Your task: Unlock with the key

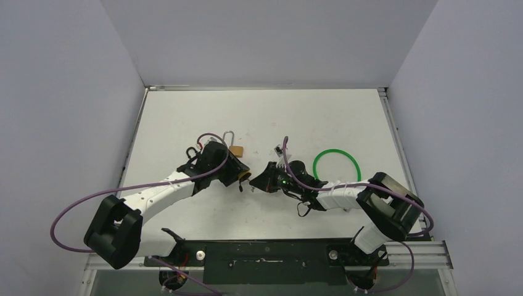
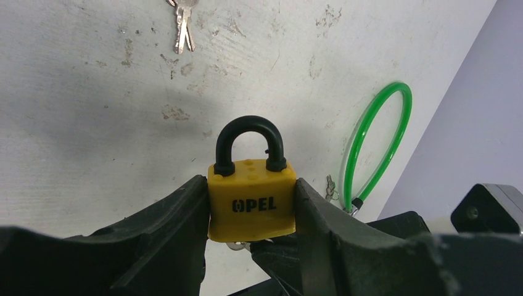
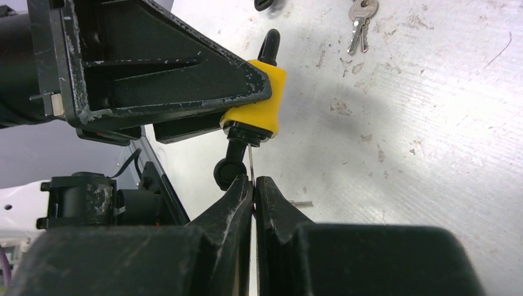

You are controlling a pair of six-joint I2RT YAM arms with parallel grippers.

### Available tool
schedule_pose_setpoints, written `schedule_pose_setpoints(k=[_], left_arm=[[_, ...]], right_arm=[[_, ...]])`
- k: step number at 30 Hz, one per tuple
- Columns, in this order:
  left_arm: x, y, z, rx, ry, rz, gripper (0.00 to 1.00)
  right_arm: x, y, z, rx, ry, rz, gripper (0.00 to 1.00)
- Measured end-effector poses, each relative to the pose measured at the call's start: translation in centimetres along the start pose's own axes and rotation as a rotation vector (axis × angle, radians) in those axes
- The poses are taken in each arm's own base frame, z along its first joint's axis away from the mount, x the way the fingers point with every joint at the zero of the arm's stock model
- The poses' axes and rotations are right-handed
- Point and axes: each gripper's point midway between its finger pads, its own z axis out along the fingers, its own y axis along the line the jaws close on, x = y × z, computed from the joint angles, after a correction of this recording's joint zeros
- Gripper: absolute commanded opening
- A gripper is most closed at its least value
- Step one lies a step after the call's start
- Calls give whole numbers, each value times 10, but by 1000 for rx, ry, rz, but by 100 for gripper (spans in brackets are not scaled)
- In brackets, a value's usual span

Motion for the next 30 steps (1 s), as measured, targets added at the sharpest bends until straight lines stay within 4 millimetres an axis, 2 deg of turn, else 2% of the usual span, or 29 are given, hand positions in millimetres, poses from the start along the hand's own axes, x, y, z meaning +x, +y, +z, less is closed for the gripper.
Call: schedule_pose_setpoints(k=[6, 17, 30], left_arm=[[-3, 1, 2, 7, -11, -7, 0], [-11, -6, 1, 39, -44, -22, 0], [-13, 5, 5, 20, -56, -44, 0]], right_arm=[[-1, 2, 3, 12, -3, 102, 0], [-19, 4, 18, 41, 1, 324, 0], [-13, 1, 29, 54, 49, 378, 0]])
